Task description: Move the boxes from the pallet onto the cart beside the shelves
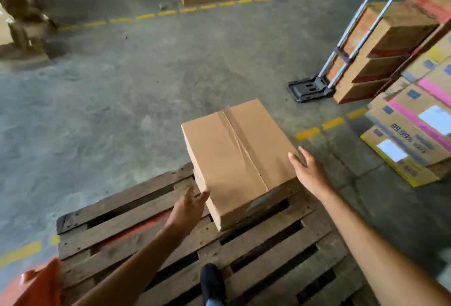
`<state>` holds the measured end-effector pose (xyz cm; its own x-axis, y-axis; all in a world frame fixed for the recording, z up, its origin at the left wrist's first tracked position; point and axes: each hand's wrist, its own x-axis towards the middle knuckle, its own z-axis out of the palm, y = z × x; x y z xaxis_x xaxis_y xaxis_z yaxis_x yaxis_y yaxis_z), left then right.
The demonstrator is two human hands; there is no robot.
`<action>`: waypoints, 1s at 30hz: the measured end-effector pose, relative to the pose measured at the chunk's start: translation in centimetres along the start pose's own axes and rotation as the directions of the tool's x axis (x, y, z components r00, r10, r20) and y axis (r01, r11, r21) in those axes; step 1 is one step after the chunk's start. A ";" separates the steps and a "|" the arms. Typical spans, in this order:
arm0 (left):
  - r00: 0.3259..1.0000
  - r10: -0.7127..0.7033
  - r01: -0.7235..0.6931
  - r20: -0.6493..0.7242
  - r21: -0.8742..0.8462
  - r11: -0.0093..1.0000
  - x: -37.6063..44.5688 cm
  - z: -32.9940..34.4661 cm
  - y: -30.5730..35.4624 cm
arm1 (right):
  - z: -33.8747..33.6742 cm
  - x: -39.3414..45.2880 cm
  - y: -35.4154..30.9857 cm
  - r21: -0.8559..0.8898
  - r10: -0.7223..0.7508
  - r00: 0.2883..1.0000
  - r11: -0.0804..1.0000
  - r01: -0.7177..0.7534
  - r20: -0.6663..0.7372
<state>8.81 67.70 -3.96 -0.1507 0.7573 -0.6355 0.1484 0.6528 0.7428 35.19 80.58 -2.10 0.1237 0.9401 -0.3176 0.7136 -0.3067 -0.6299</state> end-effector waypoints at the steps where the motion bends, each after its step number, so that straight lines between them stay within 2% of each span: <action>1: 1.000 -0.011 0.012 0.024 -0.032 0.999 1.1 0.5 0.1 | 0.2 1.5 -0.1 -0.016 0.024 1.000 1.000 -0.024 0.014; 5: 0.999 -0.026 0.036 0.046 -0.235 0.971 3.0 2.7 0.2 | 1.1 4.3 0.0 0.014 0.131 0.989 0.991 -0.132 0.071; 8: 1.000 -0.023 0.026 0.012 -0.389 0.921 2.7 2.2 0.0 | 1.3 3.9 0.2 0.193 0.154 0.988 0.969 -0.154 0.014; 11: 0.997 -0.001 -0.034 -0.076 -0.459 0.888 1.3 -0.3 0.2 | 0.8 1.7 -1.5 0.326 0.090 0.994 0.943 -0.068 -0.054; 14: 0.990 0.000 -0.077 -0.143 -0.532 0.843 -1.1 -3.2 0.8 | 0.8 -2.0 -4.4 0.376 -0.025 1.000 0.926 0.026 -0.009; 17: 0.978 0.027 -0.136 -0.208 -0.531 0.837 -6.2 -6.3 0.9 | 0.5 -7.9 -7.1 0.410 -0.115 0.992 0.909 0.080 0.060; 19: 0.961 0.093 -0.215 -0.259 -0.496 0.841 -11.3 -8.6 0.1 | 0.0 -13.7 -8.8 0.449 -0.167 0.983 0.886 0.116 0.075; 22: 0.920 0.214 -0.348 -0.328 -0.434 0.831 -20.3 -11.5 -2.4 | -1.3 -24.5 -10.1 0.499 -0.260 0.965 0.840 0.215 0.022; 26: 0.833 0.408 -0.538 -0.373 -0.377 0.754 -34.7 -13.1 -7.7 | -2.9 -41.8 -8.8 0.539 -0.361 0.923 0.754 0.374 -0.135; 30: 0.771 0.514 -0.632 -0.375 -0.349 0.692 -47.2 -13.1 -9.9 | -6.4 -55.7 -7.0 0.563 -0.387 0.890 0.691 0.454 -0.242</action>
<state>1.62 25.32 21.45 -0.4068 0.9131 -0.0289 -0.1430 -0.0324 0.9892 27.70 31.33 24.54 0.0009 0.9911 0.1331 0.1613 0.1312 -0.9781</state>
